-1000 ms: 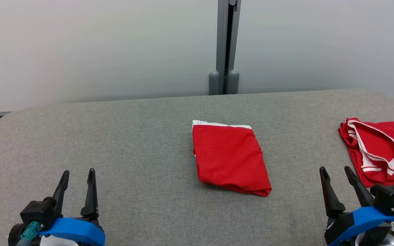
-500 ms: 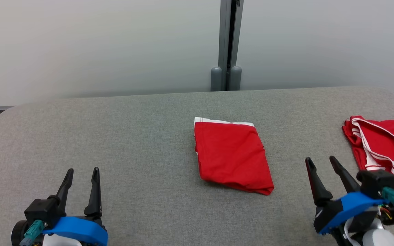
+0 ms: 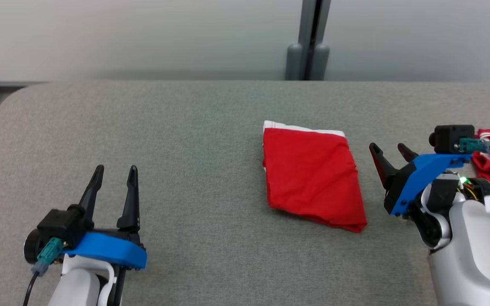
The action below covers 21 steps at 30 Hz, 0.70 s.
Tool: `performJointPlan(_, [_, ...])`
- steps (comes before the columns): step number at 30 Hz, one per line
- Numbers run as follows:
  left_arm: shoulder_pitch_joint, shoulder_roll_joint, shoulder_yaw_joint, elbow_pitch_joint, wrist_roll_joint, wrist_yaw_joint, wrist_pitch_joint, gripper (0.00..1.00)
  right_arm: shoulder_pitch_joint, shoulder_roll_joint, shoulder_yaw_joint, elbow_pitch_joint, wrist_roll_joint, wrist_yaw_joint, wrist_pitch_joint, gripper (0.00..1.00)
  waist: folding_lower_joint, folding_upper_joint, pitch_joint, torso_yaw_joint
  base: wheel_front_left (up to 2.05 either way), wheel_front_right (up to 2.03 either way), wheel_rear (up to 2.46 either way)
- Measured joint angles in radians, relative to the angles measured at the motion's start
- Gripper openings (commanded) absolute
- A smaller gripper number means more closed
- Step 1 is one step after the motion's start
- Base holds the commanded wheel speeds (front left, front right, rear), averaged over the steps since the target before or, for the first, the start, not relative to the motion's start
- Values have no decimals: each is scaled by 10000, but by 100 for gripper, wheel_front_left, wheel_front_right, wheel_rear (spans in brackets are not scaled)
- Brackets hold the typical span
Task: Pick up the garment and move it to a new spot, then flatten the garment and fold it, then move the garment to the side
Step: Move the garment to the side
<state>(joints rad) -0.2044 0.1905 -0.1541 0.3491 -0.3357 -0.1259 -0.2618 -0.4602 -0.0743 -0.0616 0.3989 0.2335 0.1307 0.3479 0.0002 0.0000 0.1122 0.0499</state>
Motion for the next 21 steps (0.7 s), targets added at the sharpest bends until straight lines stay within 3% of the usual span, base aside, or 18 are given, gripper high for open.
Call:
performJointPlan(9, [-485,-151,-249,-190,6,-29,0,100,-1056,199,-844,2617,-98,0,479,100,0,0,717,715,0,0,0])
performJointPlan(19, [-503,-113,-359,-201,-61,-29,0,100,-1683,226,-171,4278,328,0,677,100,-1,0,905,877,0,0,0])
performJointPlan(20, [-503,-109,-395,-194,-67,-29,0,100,-1725,217,-54,4370,449,0,736,87,-1,0,913,859,0,0,0])
performJointPlan(21, [-503,-111,-414,-188,-73,-29,0,100,-1775,205,63,4452,483,0,757,55,-1,0,925,833,0,0,0])
